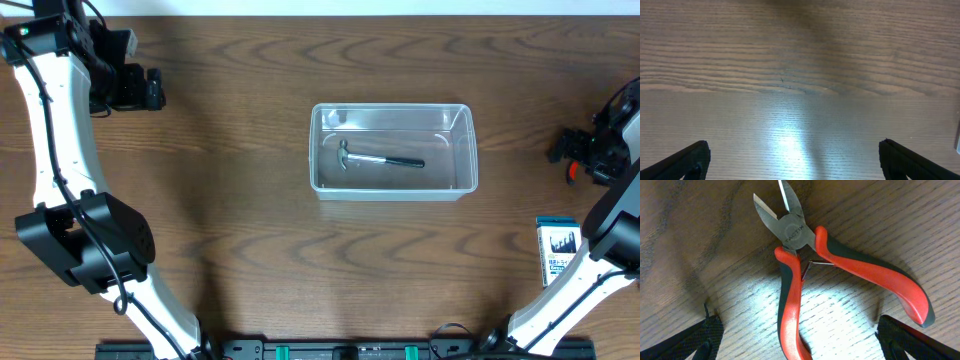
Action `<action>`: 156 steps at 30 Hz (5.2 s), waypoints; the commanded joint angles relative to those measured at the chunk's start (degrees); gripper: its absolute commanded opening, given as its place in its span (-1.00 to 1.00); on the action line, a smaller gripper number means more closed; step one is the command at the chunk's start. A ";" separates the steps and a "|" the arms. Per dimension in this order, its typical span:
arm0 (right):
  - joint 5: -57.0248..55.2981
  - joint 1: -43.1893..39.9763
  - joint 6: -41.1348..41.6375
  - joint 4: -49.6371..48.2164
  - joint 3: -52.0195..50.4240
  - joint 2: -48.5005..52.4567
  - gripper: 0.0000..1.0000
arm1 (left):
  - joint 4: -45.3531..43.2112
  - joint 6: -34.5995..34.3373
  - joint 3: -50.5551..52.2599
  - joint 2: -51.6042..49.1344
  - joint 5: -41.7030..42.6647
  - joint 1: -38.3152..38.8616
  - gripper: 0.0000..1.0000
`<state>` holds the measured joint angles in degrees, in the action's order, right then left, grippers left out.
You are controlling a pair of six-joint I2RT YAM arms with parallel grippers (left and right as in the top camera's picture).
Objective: Pack container
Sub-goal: 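Lower the right gripper and grasp the red pliers by the handles, then lift the pliers and carry them left over the container, then lower the pliers into the container beside the hammer and release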
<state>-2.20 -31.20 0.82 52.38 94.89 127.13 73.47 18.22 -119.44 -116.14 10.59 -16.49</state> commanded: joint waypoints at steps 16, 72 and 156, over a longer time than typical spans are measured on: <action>-1.86 0.55 0.79 -1.51 0.90 1.25 -0.42 | 0.20 -0.09 0.39 -0.68 0.72 -0.20 0.96; 7.56 47.63 -38.42 44.96 49.64 0.68 -0.98 | 0.20 -0.07 0.39 -0.68 0.72 -0.20 0.96; -1.60 42.14 -22.23 44.96 47.21 -8.22 0.99 | 0.20 -0.09 0.39 -0.68 0.72 -0.20 0.96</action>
<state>3.42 13.10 -29.80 97.08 140.94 124.97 73.47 18.22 -119.44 -116.16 10.59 -16.49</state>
